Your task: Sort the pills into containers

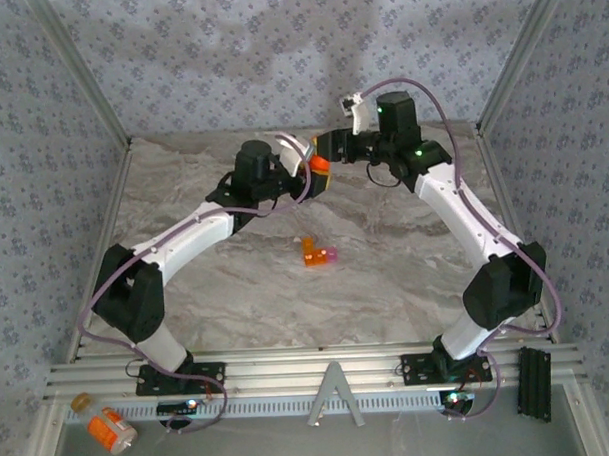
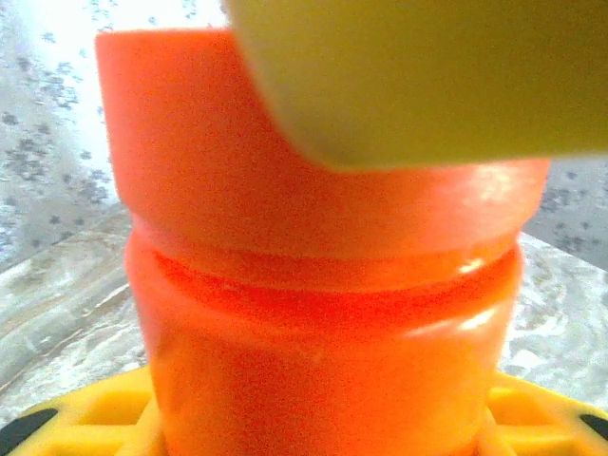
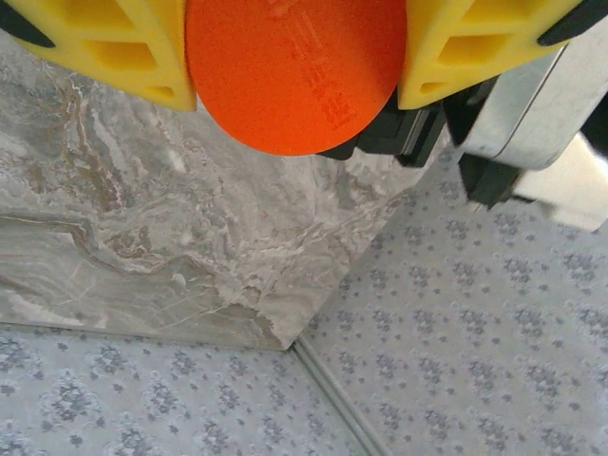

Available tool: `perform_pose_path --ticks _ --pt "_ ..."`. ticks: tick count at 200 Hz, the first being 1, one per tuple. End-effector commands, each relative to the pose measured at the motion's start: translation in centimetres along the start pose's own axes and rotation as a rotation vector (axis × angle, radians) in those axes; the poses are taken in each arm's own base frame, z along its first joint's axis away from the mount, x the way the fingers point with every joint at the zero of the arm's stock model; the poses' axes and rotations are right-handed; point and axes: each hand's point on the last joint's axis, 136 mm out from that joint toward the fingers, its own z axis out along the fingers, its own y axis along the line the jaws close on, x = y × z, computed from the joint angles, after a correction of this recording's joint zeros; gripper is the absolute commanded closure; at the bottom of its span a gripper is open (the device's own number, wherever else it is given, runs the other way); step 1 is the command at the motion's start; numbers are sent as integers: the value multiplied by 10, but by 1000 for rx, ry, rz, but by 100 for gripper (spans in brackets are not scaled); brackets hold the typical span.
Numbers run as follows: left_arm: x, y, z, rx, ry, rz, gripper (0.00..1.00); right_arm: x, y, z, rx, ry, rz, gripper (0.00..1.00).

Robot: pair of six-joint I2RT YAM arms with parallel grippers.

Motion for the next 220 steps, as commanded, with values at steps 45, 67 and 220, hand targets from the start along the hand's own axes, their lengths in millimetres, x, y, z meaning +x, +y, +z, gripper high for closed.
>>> perform_pose_path --ticks 45,67,220 --pt "-63 -22 -12 24 -208 81 100 -12 11 -15 -68 -39 22 25" --pt "-66 -10 -23 82 -211 36 100 -29 26 -50 -147 -96 -56 13" --pt "-58 -50 -61 632 -46 -3 100 -31 69 -46 -378 44 -142 16"
